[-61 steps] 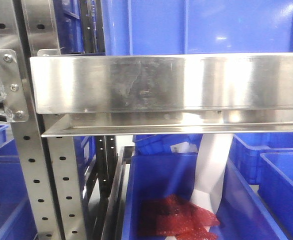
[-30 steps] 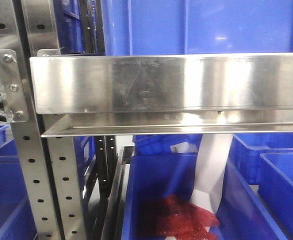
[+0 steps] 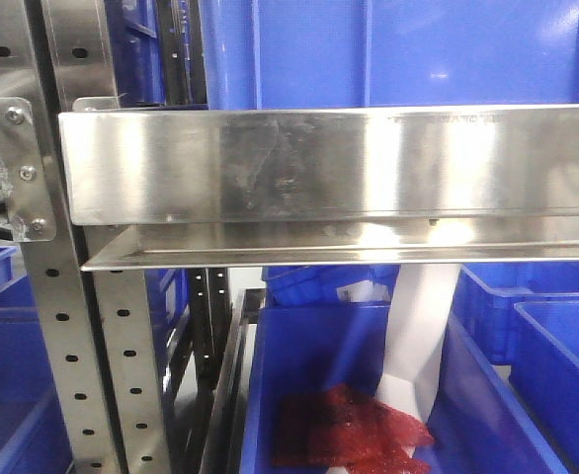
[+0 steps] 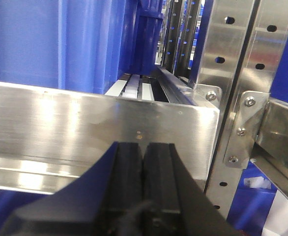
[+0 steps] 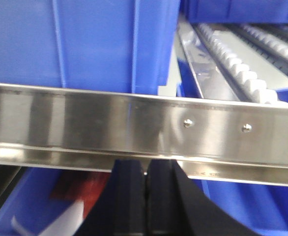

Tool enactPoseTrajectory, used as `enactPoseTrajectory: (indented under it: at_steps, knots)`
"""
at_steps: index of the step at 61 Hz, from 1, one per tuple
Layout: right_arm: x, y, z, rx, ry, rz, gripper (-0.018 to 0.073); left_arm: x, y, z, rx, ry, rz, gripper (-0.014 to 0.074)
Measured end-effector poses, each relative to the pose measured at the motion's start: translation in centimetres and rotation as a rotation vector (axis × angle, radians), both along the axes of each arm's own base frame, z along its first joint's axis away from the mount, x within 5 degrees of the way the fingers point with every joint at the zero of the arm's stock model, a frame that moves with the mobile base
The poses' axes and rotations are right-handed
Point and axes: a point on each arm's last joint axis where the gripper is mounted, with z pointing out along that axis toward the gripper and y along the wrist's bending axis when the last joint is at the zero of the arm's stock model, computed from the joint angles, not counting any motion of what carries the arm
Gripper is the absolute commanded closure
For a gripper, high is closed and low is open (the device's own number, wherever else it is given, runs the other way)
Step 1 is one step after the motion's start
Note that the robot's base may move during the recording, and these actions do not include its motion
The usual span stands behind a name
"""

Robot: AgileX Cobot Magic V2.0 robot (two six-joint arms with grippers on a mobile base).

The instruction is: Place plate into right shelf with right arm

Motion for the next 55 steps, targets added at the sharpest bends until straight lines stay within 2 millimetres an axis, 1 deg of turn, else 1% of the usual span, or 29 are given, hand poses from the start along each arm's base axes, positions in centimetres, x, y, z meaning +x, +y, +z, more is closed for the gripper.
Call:
enactPoseTrajectory:
  at_steps: [6,19,27,55]
  knots:
    - [-0.3,-0.2,-1.7,0.010,-0.033,-0.037,0.0504,0.0,0.0,0.0,0.000,0.000,0.000,0.0643]
    - [-0.9,-0.4,-4.0,0.013,-0.096,-0.072,0.0504,0.0,0.0,0.0,0.000,0.000,0.000,0.0643]
    - [-0.7,-0.4,-5.4,0.016,-0.120,-0.077,0.0504,0.0,0.0,0.0,0.000,0.000,0.000,0.0643]
    - [-0.7,-0.4,-5.4,0.022,-0.136,-0.079,0.0504,0.0,0.0,0.0,0.000,0.000,0.000,0.0643]
